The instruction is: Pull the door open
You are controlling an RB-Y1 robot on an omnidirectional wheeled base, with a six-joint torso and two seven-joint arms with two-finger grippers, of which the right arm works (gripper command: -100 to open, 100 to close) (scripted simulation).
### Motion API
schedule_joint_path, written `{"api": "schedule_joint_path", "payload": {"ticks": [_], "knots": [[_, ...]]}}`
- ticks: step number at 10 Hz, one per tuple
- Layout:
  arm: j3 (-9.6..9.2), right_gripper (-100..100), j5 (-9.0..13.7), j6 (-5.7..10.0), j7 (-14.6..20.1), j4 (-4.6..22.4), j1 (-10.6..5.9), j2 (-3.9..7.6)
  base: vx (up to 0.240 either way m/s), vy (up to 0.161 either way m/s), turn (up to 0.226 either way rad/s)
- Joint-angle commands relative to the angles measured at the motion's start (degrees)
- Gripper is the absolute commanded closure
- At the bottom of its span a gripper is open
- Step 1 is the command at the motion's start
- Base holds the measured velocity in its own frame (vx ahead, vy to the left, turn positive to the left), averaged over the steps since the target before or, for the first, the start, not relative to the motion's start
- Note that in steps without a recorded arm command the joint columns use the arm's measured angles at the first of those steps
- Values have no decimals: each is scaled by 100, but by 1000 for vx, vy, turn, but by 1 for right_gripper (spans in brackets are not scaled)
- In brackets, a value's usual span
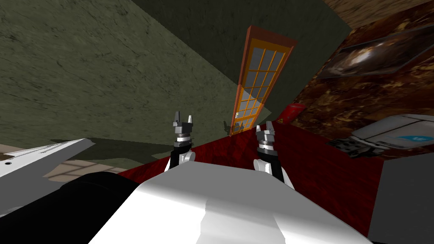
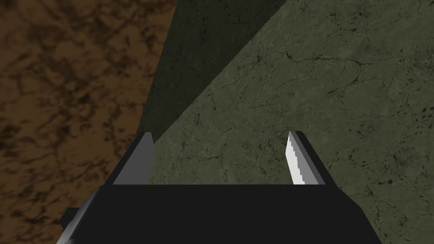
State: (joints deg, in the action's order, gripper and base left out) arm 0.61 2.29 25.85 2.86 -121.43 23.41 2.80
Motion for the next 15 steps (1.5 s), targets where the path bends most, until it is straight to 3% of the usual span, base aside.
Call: {"api": "schedule_joint_path", "payload": {"ticks": [1, 15], "knots": [[16, -100, -58, 28, -170, 148, -56, 43, 130, -49, 34], [125, -100, -609, 717, -1577, 2051, -646, 331, 105, -43, 32]]}}
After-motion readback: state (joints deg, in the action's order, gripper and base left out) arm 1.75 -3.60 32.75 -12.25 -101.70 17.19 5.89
